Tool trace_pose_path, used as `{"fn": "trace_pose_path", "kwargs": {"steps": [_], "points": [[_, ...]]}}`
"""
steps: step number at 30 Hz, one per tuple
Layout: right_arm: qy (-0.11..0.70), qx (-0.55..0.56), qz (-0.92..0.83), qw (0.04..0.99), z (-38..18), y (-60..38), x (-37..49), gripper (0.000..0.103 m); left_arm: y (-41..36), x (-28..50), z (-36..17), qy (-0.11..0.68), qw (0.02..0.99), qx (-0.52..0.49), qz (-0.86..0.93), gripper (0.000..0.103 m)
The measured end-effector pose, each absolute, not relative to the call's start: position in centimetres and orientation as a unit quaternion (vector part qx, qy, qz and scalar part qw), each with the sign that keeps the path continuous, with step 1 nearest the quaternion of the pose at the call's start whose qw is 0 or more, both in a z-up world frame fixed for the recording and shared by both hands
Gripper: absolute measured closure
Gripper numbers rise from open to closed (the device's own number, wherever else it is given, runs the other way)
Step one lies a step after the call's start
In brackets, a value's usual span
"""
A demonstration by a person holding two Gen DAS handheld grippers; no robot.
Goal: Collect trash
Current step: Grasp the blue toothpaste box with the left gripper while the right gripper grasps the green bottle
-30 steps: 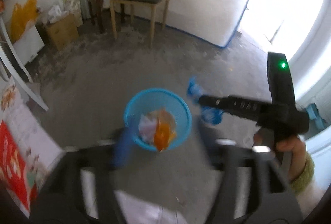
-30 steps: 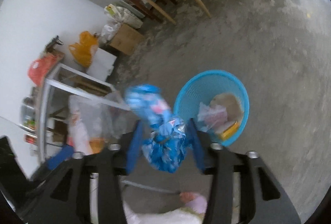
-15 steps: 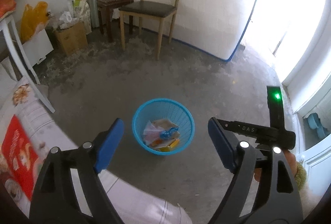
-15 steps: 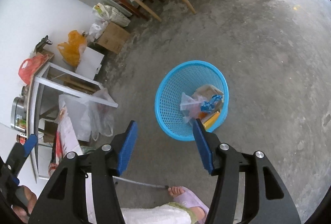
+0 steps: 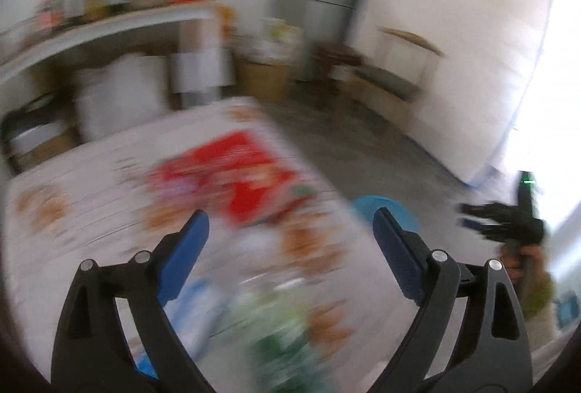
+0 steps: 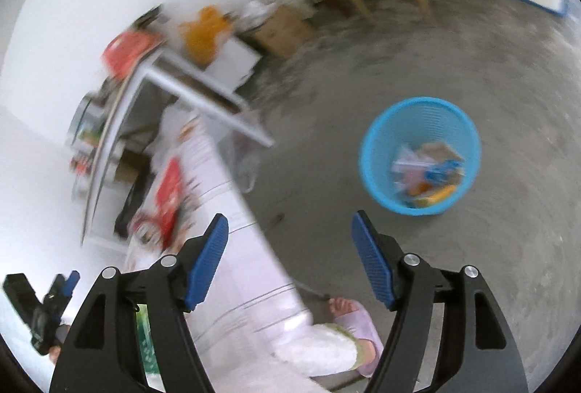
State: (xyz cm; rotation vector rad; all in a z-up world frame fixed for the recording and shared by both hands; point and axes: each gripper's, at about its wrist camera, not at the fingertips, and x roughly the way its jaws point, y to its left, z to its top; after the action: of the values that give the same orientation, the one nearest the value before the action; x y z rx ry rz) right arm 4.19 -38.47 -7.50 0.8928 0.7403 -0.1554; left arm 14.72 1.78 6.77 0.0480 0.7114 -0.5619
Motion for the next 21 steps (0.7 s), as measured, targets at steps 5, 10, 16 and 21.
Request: {"fn": "trace_pose_path", "kwargs": {"steps": [5, 10, 16, 21], "points": [[0.374, 0.369, 0.018, 0.851, -4.5, -32.2, 8.2, 0.034, 12.1, 12.4, 5.3, 0.349, 0.922, -0.042, -0.163, 0.015], [0.411, 0.338, 0.115, 0.839, -3.1, -24.7, 11.7, 0.034, 16.6, 10.2, 2.2, 0.369, 0.919, -0.076, -0.115, 0.015], [0.47, 0.309, 0.163, 0.811, -4.0, -17.2, 14.2, 0.034, 16.1, 9.5, -1.4, 0.393, 0.905, -0.034, -0.159, 0.015], [0.498, 0.294, 0.161, 0.8, -4.8, -13.8, 15.2, 0.034, 15.1, 10.8, -4.2, 0.423, 0.89, -0.006, -0.172, 0.015]]}}
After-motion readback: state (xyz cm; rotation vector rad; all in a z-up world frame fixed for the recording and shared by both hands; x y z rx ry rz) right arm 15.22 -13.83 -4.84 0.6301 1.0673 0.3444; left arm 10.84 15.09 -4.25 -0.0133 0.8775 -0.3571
